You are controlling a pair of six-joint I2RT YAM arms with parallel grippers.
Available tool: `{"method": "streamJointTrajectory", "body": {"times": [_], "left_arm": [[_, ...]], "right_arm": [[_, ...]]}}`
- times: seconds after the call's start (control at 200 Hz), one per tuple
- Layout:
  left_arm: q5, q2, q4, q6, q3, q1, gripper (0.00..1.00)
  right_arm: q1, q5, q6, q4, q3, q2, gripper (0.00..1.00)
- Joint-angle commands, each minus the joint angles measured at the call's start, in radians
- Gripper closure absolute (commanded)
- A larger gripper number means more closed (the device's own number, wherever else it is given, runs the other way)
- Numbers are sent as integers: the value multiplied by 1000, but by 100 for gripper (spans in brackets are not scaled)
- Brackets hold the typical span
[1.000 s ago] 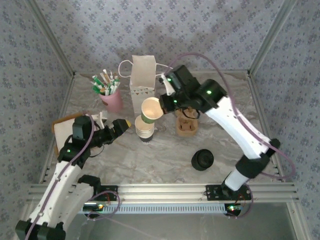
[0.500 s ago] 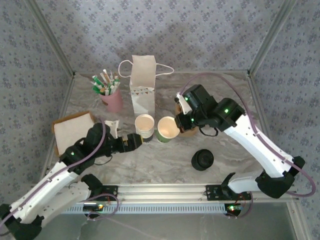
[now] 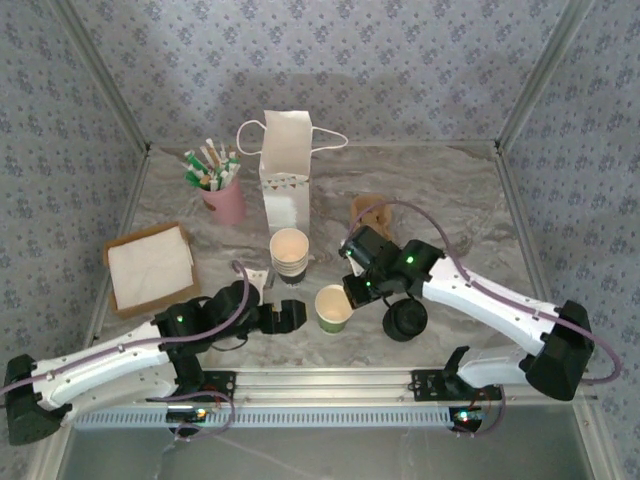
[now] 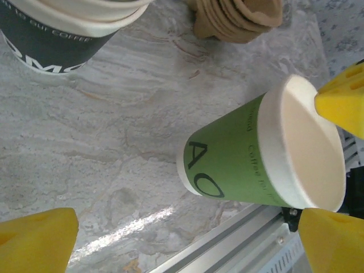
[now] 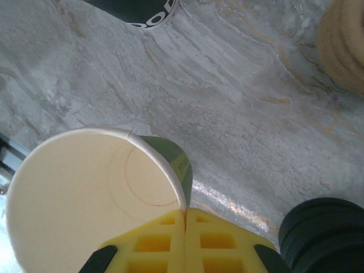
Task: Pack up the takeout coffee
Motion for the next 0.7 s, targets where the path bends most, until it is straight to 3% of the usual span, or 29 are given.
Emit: {"method": "streamJointTrajectory", "body": {"times": [0.0, 0.35, 0.6, 0.695], "left_arm": [[-73, -4, 74, -35, -4, -15, 1], [-71, 11, 126, -48, -32, -16, 1], [-69, 44, 126, -41, -9, -22, 1], [-74, 61, 108, -34, 9, -29, 1]], "right_arm": [[17, 55, 64, 101, -43, 25, 100], [57, 90, 105, 181, -70, 98, 100], [78, 116, 110, 158, -51, 110, 77], [77, 128, 109, 140, -42, 99, 74]]}}
